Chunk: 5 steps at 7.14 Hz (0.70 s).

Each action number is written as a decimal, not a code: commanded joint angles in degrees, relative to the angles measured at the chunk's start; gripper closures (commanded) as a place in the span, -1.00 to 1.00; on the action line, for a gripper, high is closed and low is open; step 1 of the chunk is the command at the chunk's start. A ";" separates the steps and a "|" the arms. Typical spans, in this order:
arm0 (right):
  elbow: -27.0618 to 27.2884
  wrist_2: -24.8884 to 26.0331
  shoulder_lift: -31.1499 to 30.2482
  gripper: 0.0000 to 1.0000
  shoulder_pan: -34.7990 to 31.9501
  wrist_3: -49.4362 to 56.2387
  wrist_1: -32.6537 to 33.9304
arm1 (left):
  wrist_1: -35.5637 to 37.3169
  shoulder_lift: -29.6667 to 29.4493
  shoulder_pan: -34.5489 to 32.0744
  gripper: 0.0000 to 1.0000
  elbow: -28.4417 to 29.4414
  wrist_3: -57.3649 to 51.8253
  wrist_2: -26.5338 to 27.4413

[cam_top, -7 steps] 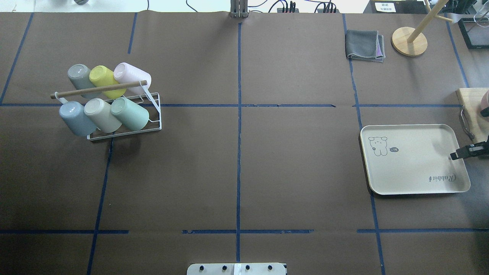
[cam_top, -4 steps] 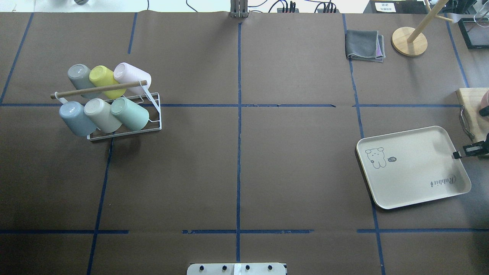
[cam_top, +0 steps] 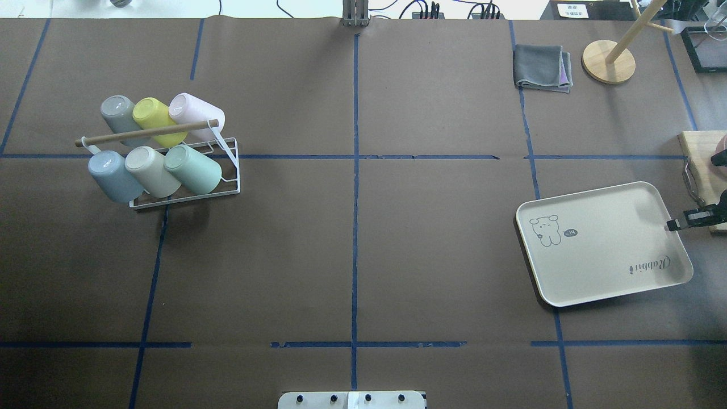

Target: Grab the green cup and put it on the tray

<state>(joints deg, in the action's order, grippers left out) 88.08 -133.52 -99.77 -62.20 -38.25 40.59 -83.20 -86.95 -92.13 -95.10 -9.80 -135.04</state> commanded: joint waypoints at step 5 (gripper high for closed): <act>4.55 0.37 10.09 1.00 5.23 -16.74 0.90 | 0.06 -0.07 0.02 -1.00 0.09 -0.05 0.04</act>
<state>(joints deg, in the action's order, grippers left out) 92.55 -133.50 -93.29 -59.50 -51.98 41.20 -83.15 -87.01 -92.15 -95.07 -9.84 -135.00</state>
